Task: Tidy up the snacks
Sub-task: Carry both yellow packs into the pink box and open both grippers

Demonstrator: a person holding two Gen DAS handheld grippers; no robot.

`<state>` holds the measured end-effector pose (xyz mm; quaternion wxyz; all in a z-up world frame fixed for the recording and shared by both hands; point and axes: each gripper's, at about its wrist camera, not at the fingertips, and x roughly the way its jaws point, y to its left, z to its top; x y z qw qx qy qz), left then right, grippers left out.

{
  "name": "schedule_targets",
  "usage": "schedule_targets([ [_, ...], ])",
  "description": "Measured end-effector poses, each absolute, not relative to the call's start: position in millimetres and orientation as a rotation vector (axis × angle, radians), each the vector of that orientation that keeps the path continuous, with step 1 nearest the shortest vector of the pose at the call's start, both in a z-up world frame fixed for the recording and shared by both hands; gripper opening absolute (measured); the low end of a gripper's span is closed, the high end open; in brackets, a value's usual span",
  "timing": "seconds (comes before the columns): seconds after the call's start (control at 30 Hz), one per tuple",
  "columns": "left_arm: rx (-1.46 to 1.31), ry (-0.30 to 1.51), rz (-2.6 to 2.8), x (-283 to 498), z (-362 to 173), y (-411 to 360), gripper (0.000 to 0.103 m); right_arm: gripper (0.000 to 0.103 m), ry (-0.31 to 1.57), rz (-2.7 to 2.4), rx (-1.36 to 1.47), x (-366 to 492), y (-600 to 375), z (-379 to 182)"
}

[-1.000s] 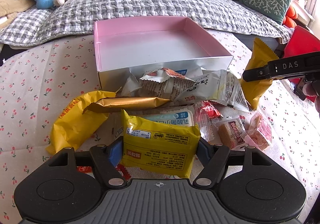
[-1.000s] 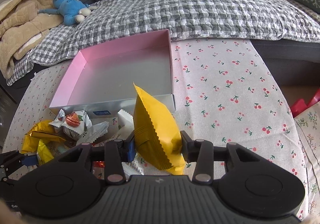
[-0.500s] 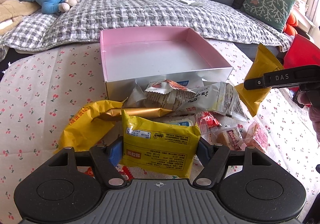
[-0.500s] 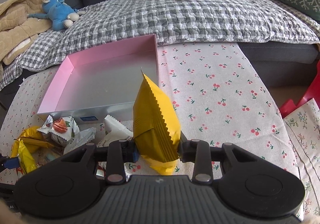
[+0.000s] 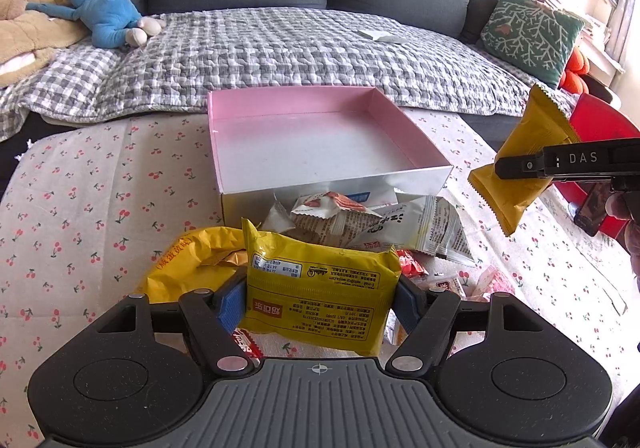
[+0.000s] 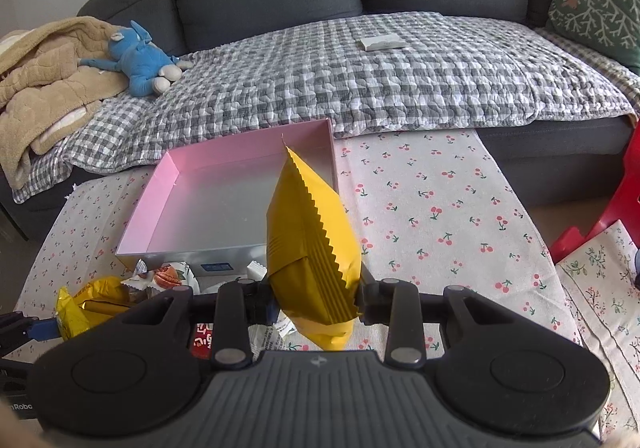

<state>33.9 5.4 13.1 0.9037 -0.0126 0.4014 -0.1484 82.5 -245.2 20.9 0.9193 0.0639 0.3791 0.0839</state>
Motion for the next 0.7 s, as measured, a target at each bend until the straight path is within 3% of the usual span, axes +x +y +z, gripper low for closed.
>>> schedule_targets([
  [0.7, -0.137, 0.759, -0.252, 73.1, 35.9, 17.8, 0.072, 0.032, 0.7, 0.286, 0.304, 108.5, -244.4, 30.2],
])
